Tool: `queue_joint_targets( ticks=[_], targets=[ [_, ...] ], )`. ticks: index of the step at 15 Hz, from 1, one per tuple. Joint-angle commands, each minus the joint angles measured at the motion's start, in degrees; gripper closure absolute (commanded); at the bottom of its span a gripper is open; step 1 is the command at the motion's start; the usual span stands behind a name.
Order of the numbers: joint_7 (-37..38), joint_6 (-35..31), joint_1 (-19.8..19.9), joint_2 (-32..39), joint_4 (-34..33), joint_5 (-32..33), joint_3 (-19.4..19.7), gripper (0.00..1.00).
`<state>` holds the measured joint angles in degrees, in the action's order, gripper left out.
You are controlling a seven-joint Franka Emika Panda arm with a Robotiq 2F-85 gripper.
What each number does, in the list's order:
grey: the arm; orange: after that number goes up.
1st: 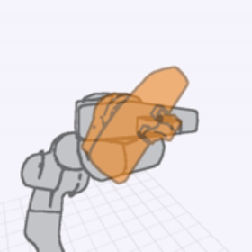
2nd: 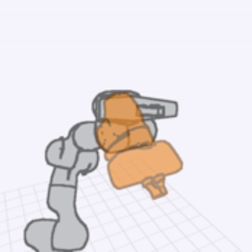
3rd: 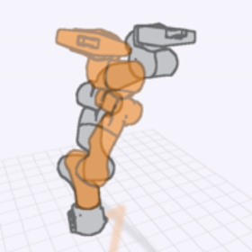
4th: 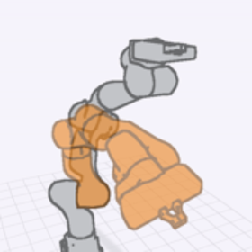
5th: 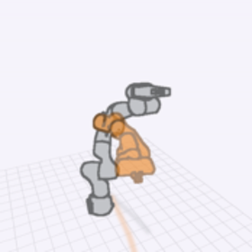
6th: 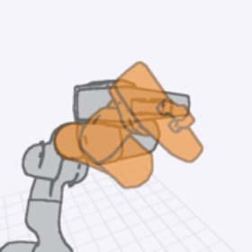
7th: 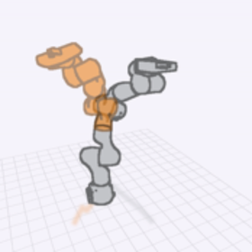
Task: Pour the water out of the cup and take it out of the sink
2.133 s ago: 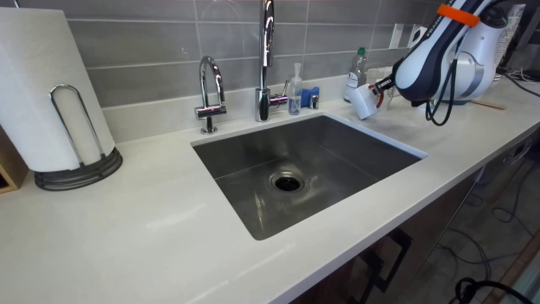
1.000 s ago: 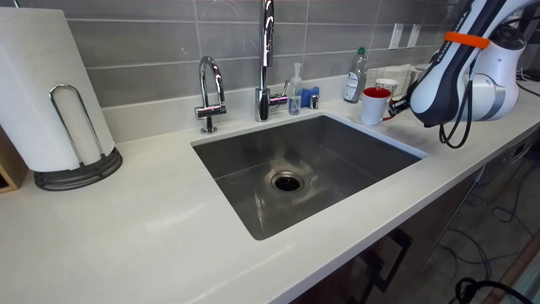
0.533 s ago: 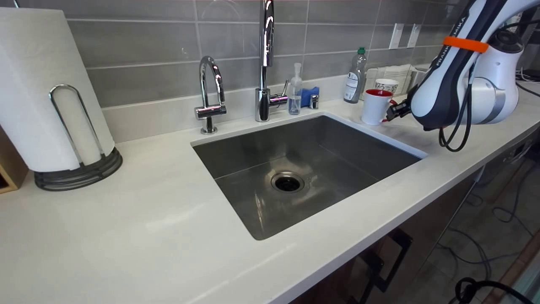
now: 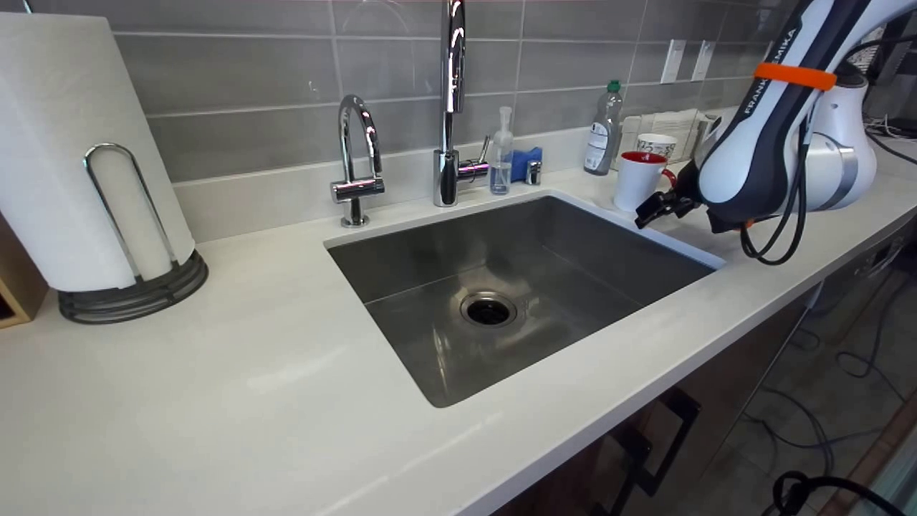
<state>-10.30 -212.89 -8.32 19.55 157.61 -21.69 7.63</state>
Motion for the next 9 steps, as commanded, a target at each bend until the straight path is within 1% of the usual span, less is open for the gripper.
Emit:
queue_joint_targets(
  ticks=[1, 2, 3, 4, 5, 6, 7, 8, 9],
  targets=[
    [0.95, 10.42, 0.59, -6.03, -0.21, 2.47, -0.45, 0.00],
    [-1.83, 13.59, 1.18, -8.58, -0.49, 0.11, -1.14, 0.00],
    [-2.17, 15.42, 0.40, -14.31, 3.80, 1.45, 0.41, 0.00],
    [-4.47, 19.88, -0.38, -16.52, 2.49, 0.22, 1.65, 0.00],
    [-5.89, 24.62, 0.88, -16.94, -0.29, 0.12, 0.58, 0.00],
    [-5.17, 28.50, 2.54, -18.55, -0.32, 2.12, -1.21, 0.00],
    [-4.95, 33.10, 2.72, -21.73, 0.87, 3.21, -2.07, 0.00],
    [-0.84, 37.44, 4.41, -24.74, 2.24, 9.19, -2.07, 0.00],
    [-1.08, 42.44, 5.50, -25.25, 0.92, 10.85, -2.03, 0.00]
  ],
)
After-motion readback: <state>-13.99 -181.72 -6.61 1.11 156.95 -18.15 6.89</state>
